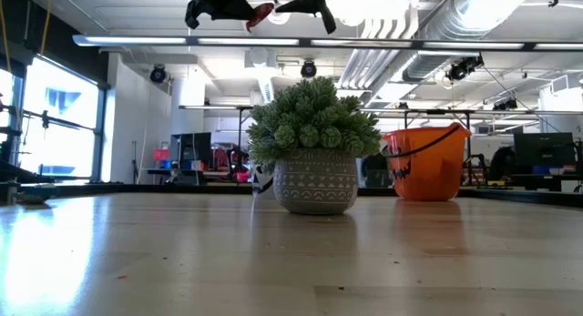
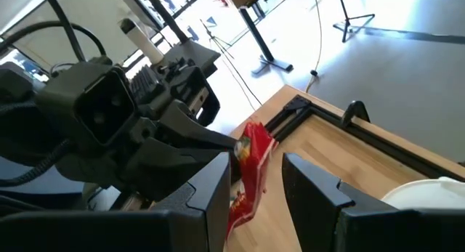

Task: Sort candy
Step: Put the red candy into the orange bucket

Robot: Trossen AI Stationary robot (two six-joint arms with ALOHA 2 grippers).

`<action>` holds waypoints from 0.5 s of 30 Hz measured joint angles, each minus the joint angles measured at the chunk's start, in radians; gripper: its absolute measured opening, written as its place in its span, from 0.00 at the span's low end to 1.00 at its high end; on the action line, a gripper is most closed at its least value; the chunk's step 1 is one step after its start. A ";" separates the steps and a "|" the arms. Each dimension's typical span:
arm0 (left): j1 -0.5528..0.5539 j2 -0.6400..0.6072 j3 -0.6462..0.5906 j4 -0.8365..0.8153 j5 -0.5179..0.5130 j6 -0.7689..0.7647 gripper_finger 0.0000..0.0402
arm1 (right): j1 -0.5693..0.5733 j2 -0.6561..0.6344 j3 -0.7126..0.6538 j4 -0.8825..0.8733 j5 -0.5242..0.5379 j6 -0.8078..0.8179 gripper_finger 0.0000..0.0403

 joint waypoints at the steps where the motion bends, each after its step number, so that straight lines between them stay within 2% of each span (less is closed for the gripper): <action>1: 0.000 0.000 0.000 0.000 0.000 0.000 0.00 | 0.000 0.000 0.000 0.003 0.000 0.003 0.30; 15: 0.000 0.000 0.000 0.035 0.017 0.000 0.00 | 0.034 0.059 0.000 0.045 0.000 0.018 0.30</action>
